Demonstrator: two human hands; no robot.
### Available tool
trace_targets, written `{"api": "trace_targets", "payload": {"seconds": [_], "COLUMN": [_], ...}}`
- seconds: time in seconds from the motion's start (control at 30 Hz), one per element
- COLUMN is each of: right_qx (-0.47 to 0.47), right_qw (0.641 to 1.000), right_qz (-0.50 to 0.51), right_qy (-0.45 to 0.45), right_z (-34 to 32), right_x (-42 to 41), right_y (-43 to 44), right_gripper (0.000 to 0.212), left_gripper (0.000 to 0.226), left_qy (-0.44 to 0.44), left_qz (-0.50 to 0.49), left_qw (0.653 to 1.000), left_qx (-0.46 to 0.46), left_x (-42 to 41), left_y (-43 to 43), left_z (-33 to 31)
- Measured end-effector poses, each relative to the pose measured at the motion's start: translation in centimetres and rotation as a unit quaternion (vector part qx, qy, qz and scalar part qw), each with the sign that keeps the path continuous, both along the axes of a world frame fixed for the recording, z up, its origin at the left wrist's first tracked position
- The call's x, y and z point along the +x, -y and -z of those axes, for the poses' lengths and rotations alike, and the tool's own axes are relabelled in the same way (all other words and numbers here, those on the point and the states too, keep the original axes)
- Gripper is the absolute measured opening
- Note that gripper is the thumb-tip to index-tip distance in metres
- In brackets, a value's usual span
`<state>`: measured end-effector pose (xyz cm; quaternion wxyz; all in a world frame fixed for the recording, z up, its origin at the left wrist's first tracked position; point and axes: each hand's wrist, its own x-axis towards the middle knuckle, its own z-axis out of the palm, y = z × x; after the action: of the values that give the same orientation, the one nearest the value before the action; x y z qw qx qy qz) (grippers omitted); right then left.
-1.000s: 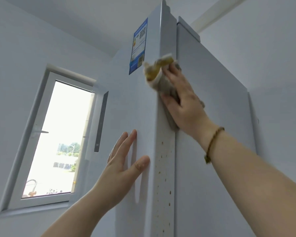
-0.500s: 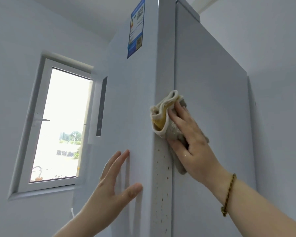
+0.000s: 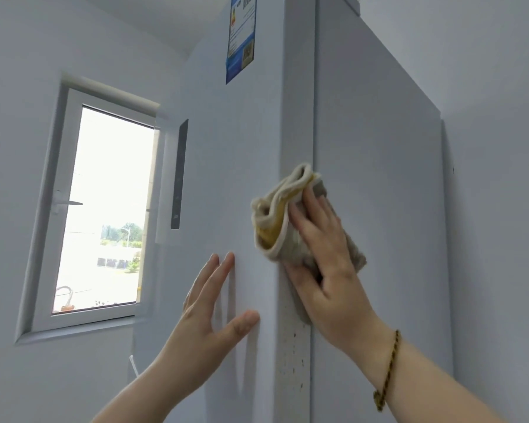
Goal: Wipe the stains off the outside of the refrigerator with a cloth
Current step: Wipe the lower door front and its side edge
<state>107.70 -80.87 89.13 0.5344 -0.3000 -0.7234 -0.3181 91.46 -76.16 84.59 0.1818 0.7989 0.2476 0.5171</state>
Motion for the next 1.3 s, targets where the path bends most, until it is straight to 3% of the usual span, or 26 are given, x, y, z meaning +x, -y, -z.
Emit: {"api": "trace_targets", "payload": {"seconds": [0.17, 0.33, 0.43, 0.6, 0.73, 0.9, 1.1, 1.2, 1.3], "right_qx": [-0.011, 0.003, 0.006, -0.019, -0.024, 0.004, 0.007, 0.005, -0.011], "right_qw": [0.997, 0.998, 0.997, 0.999, 0.999, 0.996, 0.995, 0.995, 0.995], "right_qz": [0.034, 0.002, 0.007, 0.027, 0.029, -0.006, 0.035, 0.052, 0.051], "right_qy": [0.062, -0.06, -0.076, -0.019, 0.011, -0.086, -0.09, -0.085, -0.085], "right_z": [-1.9, -6.3, -3.4, 4.7, 3.1, -1.1, 6.3, 9.9, 9.0], "right_x": [1.1, -1.0, -1.2, -0.4, 0.1, -1.8, -1.3, -1.4, -1.1], "right_y": [0.7, 0.6, 0.2, 0.2, 0.6, 0.6, 0.1, 0.1, 0.4], "right_gripper": [0.057, 0.053, 0.055, 0.05, 0.05, 0.052, 0.049, 0.048, 0.046], "left_gripper": [0.094, 0.092, 0.092, 0.093, 0.092, 0.083, 0.067, 0.077, 0.09], "left_qy": [0.006, 0.005, -0.011, -0.019, -0.026, 0.015, 0.007, -0.029, -0.07], "left_qz": [0.002, 0.01, 0.01, 0.004, 0.0, 0.035, 0.005, 0.01, 0.01], "left_qw": [1.0, 1.0, 1.0, 0.999, 0.999, 0.999, 1.0, 0.999, 0.996], "left_qx": [0.004, -0.003, 0.007, 0.027, 0.027, 0.008, -0.007, -0.031, -0.046], "left_x": [0.3, 0.2, -0.2, -0.1, 0.1, -0.1, -1.5, -1.6, -1.0], "left_y": [-0.2, -0.3, -0.5, -0.7, -0.9, -0.8, 0.0, 0.6, 0.6], "left_z": [0.1, 0.2, 0.5, 1.0, 1.0, 2.1, 6.9, 9.2, 10.6]}}
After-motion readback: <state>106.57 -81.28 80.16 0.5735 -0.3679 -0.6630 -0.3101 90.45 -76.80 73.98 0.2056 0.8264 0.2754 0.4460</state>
